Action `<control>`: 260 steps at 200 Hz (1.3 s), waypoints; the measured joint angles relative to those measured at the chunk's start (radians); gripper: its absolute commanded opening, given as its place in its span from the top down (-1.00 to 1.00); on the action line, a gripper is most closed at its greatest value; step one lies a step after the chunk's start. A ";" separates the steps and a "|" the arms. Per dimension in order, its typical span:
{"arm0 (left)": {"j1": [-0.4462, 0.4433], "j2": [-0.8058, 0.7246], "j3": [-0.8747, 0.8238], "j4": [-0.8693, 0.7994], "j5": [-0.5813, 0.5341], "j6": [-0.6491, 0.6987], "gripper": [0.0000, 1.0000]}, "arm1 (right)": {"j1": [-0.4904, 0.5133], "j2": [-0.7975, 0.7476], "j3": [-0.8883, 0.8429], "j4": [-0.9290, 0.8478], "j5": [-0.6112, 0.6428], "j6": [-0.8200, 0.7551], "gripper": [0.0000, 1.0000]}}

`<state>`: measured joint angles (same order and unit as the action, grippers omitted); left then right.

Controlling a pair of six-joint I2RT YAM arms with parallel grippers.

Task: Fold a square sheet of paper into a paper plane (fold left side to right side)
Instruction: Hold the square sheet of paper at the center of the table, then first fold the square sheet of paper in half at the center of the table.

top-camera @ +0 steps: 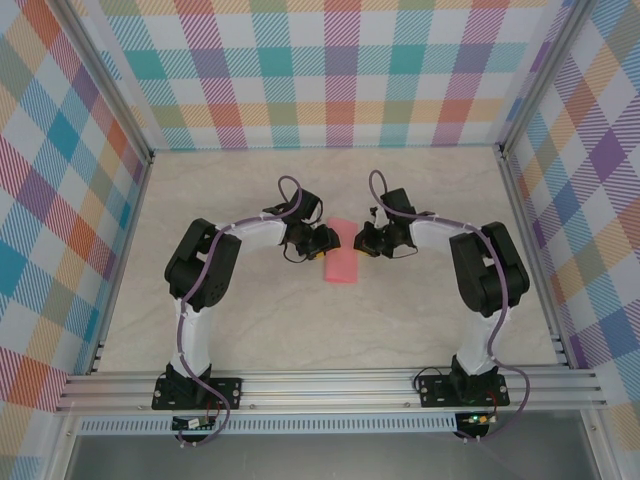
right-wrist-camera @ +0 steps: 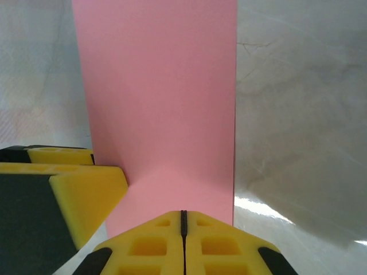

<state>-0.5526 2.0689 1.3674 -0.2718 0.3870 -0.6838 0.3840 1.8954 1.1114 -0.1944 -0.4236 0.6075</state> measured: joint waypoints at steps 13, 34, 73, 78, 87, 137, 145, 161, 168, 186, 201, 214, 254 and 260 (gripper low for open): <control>0.000 0.000 0.001 -0.002 0.000 0.000 0.18 | 0.002 0.016 0.008 -0.001 -0.001 0.003 0.90; -0.001 0.000 0.003 -0.008 -0.004 0.000 0.18 | 0.003 0.031 0.012 -0.002 0.000 0.003 0.90; -0.002 0.000 0.004 -0.010 -0.006 0.000 0.18 | 0.003 0.065 0.030 -0.013 0.006 0.005 0.89; -0.002 0.000 0.004 -0.010 -0.006 0.000 0.18 | 0.003 0.071 0.034 -0.016 0.007 0.005 0.89; -0.002 0.000 0.004 -0.010 -0.007 0.000 0.18 | 0.002 0.075 0.042 -0.024 0.006 0.003 0.89; -0.002 0.000 0.008 -0.015 -0.007 0.008 0.10 | 0.003 0.081 0.060 -0.058 0.022 -0.021 0.89; -0.002 -0.002 0.011 -0.022 -0.008 0.014 0.07 | 0.003 0.081 0.060 -0.060 0.024 -0.023 0.89; -0.002 -0.012 0.015 -0.053 -0.023 0.026 0.01 | 0.003 0.081 0.061 -0.061 0.026 -0.028 0.89; -0.002 -0.020 0.016 -0.070 -0.031 0.029 -0.01 | 0.003 0.081 0.061 -0.062 0.026 -0.030 0.89; -0.002 -0.054 0.016 -0.111 -0.047 0.041 -0.05 | 0.003 0.084 0.063 -0.065 0.025 -0.039 0.89; -0.002 -0.091 0.016 -0.124 -0.053 0.042 -0.05 | 0.003 0.086 0.067 -0.069 0.022 -0.041 0.88; -0.002 -0.123 0.014 -0.115 -0.048 0.040 -0.02 | 0.003 0.087 0.069 -0.073 0.021 -0.043 0.88; -0.003 -0.159 0.009 -0.055 0.018 0.021 0.24 | 0.003 0.089 0.072 -0.077 0.020 -0.045 0.88; -0.003 -0.156 0.009 -0.051 0.031 0.019 0.27 | 0.003 0.089 0.073 -0.077 0.021 -0.045 0.88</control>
<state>-0.5560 1.9129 1.3766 -0.3225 0.4175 -0.6651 0.3874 1.9846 1.1843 -0.2714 -0.4030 0.5625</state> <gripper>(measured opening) 0.394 0.061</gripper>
